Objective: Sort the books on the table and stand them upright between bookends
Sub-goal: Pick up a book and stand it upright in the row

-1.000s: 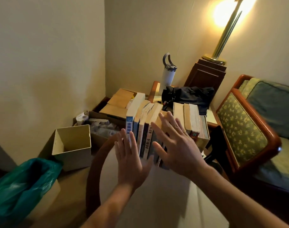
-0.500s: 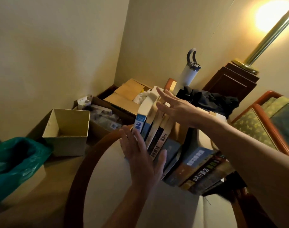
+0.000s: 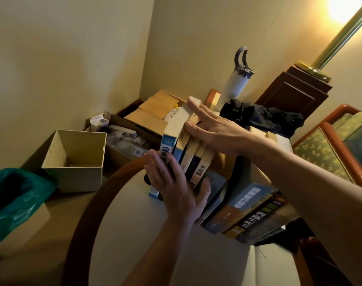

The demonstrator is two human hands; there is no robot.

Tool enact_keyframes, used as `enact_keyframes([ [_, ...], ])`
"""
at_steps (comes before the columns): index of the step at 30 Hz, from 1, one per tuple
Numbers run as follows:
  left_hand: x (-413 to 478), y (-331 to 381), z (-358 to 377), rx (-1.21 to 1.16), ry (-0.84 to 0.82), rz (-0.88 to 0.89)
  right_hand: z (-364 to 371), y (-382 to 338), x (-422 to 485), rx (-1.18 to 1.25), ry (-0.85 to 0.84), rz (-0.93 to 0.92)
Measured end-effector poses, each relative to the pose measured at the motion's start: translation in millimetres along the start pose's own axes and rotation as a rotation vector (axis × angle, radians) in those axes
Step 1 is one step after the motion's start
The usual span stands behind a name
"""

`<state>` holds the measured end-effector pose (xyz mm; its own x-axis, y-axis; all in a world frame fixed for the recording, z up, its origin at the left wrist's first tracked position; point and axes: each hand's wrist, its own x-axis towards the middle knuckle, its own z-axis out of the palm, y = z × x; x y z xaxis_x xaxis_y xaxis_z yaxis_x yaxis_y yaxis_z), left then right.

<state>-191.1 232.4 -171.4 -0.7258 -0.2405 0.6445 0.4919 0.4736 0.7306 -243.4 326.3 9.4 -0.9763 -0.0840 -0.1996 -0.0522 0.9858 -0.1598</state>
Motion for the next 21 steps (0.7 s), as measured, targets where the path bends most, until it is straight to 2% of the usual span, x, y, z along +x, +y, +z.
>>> enact_keyframes([
  [8,-1,0,-4,-0.031,-0.015,-0.009,1,-2,0,0.074,0.031,0.002],
  [21,11,6,10,-0.043,0.113,0.058,6,-8,15,0.19,0.087,-0.011],
])
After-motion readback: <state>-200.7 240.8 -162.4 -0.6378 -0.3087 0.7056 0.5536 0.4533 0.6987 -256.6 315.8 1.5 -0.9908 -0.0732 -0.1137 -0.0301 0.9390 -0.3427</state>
